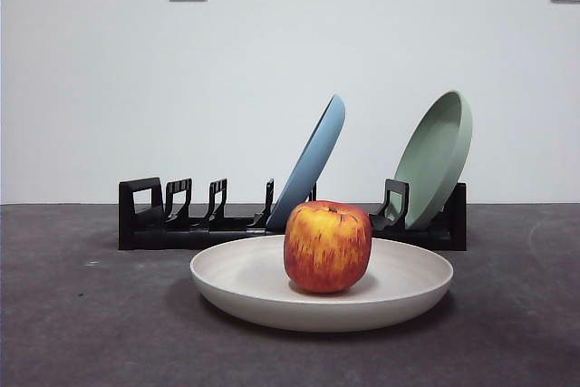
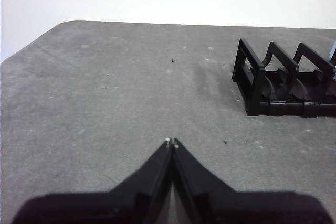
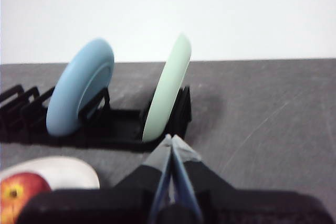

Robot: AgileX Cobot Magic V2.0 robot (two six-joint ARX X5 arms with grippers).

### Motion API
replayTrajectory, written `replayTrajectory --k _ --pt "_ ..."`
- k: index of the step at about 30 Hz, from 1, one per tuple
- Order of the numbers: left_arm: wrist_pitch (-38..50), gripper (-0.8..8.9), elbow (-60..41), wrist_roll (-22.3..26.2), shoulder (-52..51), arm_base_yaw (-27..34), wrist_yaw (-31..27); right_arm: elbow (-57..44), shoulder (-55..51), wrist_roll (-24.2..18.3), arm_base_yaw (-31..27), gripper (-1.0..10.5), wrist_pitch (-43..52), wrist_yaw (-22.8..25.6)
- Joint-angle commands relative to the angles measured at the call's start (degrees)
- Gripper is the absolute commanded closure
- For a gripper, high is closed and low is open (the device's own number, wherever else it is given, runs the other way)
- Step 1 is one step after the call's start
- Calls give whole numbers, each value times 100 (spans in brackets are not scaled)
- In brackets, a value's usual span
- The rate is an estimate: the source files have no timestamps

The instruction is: Take the yellow plate from the plate rack,put the plate on the table,take the apple from the table,put the apple in the plate

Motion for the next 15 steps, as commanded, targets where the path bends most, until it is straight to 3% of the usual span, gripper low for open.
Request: replayTrajectory --k 1,15 --pt "26 817 -76 63 -17 15 -2 -387 -245 -31 -260 946 59 -232" --pt "28 817 -76 63 -15 15 -2 -1064 -710 -31 -398 946 -186 -214"
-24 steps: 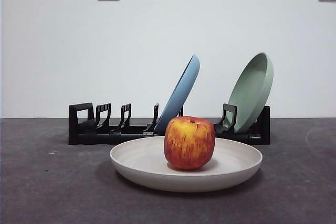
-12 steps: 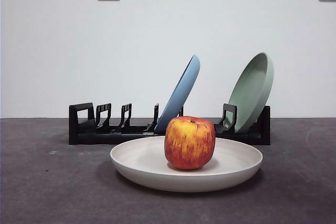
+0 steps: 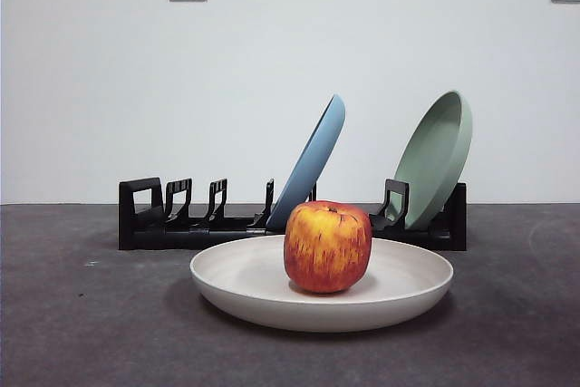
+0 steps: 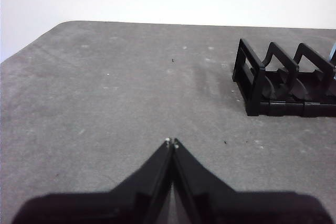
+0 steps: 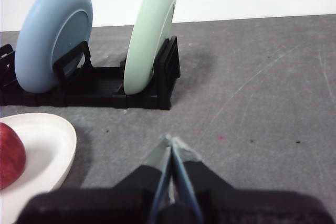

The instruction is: Take the yellow plate from the plate rack,put the plate on the table,take the apple from the table,put the apple in the plate

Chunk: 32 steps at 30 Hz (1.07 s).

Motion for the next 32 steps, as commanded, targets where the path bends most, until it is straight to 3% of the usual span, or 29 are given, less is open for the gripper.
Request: replayTrajectory --k 1,5,32 --pt "28 817 -76 63 -15 15 -4 -61 -33 -15 2 946 -92 -9" --pt "28 817 -76 63 -15 15 -4 -59 7 212 2 946 -81 -17" --pt "31 817 -76 63 -13 15 -7 -59 37 208 2 946 -79 22"
